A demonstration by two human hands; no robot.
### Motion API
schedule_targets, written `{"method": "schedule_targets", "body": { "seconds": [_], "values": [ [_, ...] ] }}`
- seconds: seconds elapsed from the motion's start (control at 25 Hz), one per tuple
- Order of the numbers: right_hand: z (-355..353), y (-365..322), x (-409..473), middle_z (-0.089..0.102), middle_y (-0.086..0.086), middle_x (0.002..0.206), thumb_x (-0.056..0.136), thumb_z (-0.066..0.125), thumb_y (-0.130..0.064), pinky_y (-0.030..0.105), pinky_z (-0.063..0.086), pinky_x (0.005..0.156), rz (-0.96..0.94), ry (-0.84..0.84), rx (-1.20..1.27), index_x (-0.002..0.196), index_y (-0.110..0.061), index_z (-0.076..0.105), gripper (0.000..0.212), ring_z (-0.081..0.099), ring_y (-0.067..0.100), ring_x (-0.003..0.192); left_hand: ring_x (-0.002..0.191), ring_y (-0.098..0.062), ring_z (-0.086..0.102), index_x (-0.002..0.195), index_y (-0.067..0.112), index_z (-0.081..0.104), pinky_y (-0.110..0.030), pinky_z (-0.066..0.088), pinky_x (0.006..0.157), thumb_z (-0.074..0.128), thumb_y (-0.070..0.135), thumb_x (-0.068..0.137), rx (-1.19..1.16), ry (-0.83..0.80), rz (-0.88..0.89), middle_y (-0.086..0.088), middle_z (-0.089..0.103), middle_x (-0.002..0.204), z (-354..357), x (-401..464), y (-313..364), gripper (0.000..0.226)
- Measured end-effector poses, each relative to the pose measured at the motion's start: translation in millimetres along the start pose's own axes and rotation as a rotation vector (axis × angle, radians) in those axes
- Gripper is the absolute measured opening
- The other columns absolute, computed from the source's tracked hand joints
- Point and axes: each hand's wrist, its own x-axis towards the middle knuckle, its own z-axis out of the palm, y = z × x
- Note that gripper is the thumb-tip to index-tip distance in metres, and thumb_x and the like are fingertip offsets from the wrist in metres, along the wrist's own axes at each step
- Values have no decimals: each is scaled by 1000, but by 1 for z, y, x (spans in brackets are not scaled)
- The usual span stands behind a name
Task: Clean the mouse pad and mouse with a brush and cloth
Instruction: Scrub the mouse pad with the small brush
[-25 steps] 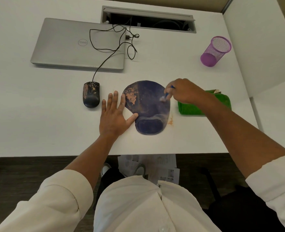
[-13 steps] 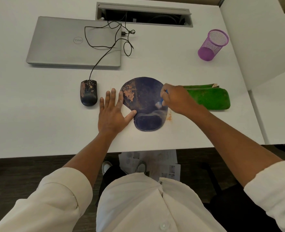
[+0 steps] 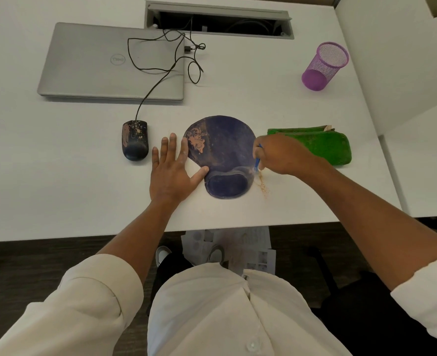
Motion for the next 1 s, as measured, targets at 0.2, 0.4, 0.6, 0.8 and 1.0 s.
{"method": "schedule_targets", "body": {
  "seconds": [0.2, 0.4, 0.6, 0.8, 1.0],
  "values": [
    [0, -5, -1, 72, 5, 94, 97, 43, -22, 45, 53, 77, -54, 36, 113, 99, -20, 62, 19, 63, 28, 84, 158, -27, -8, 165, 23, 6, -49, -1, 128, 24, 84, 91, 3, -1, 7, -8, -4, 172, -1, 0, -1, 98],
    [-3, 7, -5, 71, 2, 90, 97, 43, -25, 43, 53, 76, -33, 117, 123, 97, -21, 64, 21, 62, 26, 82, 158, -27, -9, 165, 23, 5, -49, -2, 128, 22, 85, 90, 2, -3, 3, -8, -5, 172, 0, 0, -1, 99],
    [8, 4, -6, 72, 5, 92, 97, 45, -22, 42, 53, 75, -46, -7, 111, 93, -19, 66, 22, 62, 25, 81, 158, -26, -10, 165, 24, 4, -49, -1, 128, 21, 86, 89, 5, -6, 2, -7, -6, 172, 0, 0, 0, 99],
    [3, 10, -2, 69, -5, 84, 99, 41, -26, 37, 49, 68, 14, 201, 281, 93, -22, 63, 23, 61, 18, 75, 158, -27, -9, 165, 23, 5, -49, -1, 128, 22, 85, 89, 0, -6, 5, -8, -5, 172, -2, 0, 0, 99],
    [13, 11, -9, 73, -1, 87, 98, 42, -21, 39, 52, 71, -18, 81, 244, 92, -21, 68, 26, 63, 20, 76, 158, -26, -9, 165, 23, 6, -48, -3, 128, 22, 85, 89, -10, -8, 3, -8, -4, 172, -3, -1, 1, 99]
  ]
}}
